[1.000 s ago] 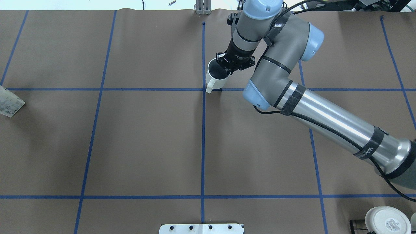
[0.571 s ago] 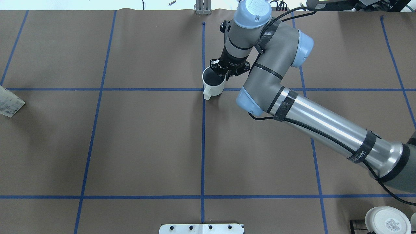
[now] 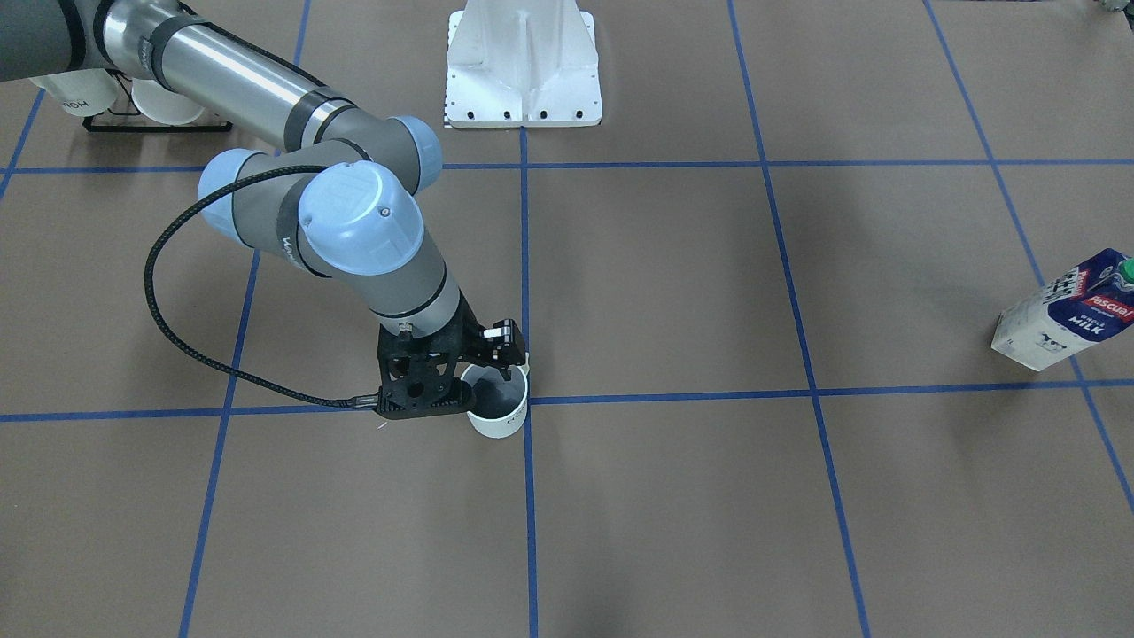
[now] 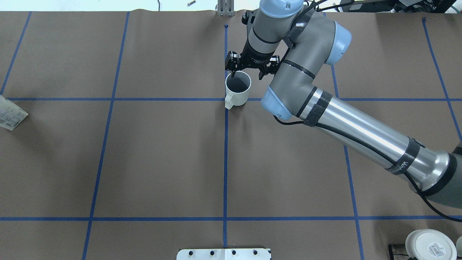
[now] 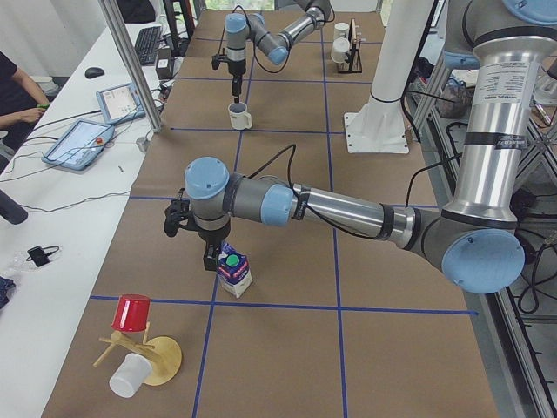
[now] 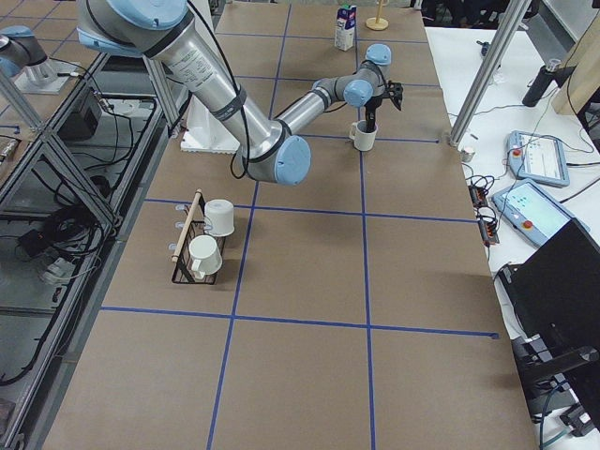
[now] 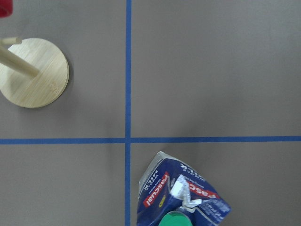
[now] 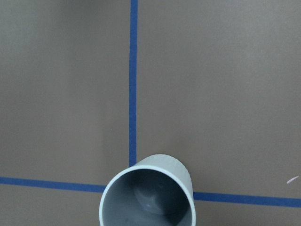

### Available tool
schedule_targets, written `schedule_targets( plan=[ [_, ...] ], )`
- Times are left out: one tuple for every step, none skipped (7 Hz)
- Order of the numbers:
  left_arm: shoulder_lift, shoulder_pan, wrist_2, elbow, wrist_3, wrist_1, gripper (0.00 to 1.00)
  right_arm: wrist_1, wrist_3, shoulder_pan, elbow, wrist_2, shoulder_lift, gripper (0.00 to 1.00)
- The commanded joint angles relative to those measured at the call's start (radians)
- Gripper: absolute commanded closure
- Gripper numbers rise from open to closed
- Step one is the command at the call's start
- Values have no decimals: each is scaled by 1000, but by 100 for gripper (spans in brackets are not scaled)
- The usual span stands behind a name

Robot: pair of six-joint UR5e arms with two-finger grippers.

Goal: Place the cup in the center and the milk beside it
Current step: 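Open the right gripper and raise it away from the mug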

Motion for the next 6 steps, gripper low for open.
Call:
schedule_targets(
  plan=[
    [3,20,10,-38,53,-54,2,-29,-3,119,66,135,-55,0],
    [3,37,11,-36,140,-56,2,-31,-3,172,119,181,-118,0],
    [3,67,22,-38,226,-58,2,-31,-53,231,182,199,-209,0],
    [6,92,81,-35,312,-64,2,-31,-134,287,212,209,-286,0],
    [22,100,86,-30,381,-66,2,-31,-177,325,219,213,-331,0],
    [31,104,86,-27,421,-64,2,-31,-194,339,229,213,-359,0]
  ],
)
